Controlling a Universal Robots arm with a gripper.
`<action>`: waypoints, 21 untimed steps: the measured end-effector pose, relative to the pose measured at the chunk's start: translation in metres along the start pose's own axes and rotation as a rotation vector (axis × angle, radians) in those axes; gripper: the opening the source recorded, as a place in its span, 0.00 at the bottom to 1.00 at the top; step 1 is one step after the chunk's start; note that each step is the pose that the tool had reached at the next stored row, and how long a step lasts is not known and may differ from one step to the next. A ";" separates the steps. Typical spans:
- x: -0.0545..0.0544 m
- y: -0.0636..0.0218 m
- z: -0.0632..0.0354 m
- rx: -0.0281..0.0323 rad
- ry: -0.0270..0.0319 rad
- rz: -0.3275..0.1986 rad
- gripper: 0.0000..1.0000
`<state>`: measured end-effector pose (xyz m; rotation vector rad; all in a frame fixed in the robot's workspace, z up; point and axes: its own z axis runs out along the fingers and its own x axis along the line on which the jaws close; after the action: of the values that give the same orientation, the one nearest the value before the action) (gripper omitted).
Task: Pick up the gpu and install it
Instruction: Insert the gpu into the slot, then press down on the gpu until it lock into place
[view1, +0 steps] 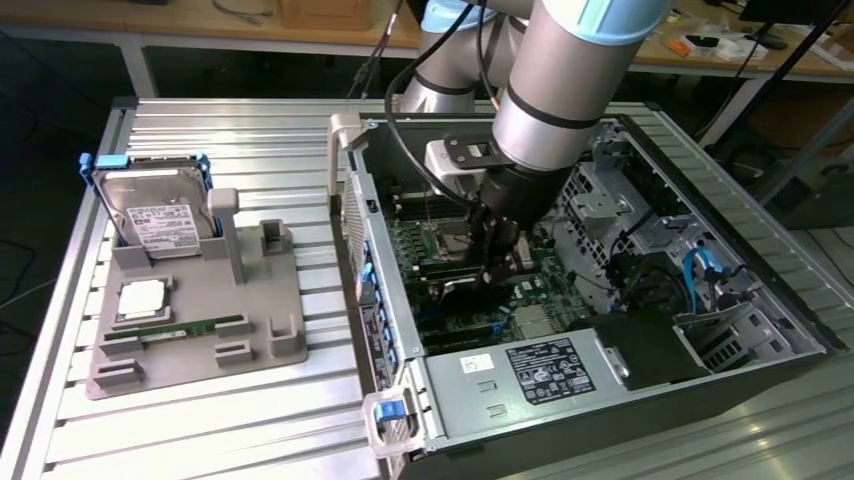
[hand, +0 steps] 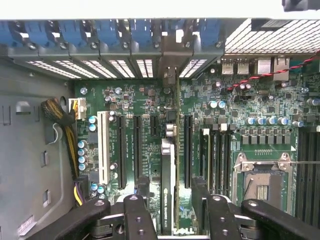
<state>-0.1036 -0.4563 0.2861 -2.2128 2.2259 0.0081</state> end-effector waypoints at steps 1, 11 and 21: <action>0.000 0.0000 0.0000 0.0000 0.0000 0.000 0.45; 0.000 0.0000 -0.0001 0.0000 0.0002 0.000 0.11; 0.000 0.0016 -0.0001 0.0000 0.0002 0.000 0.11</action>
<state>-0.1052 -0.4563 0.2863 -2.2128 2.2261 0.0079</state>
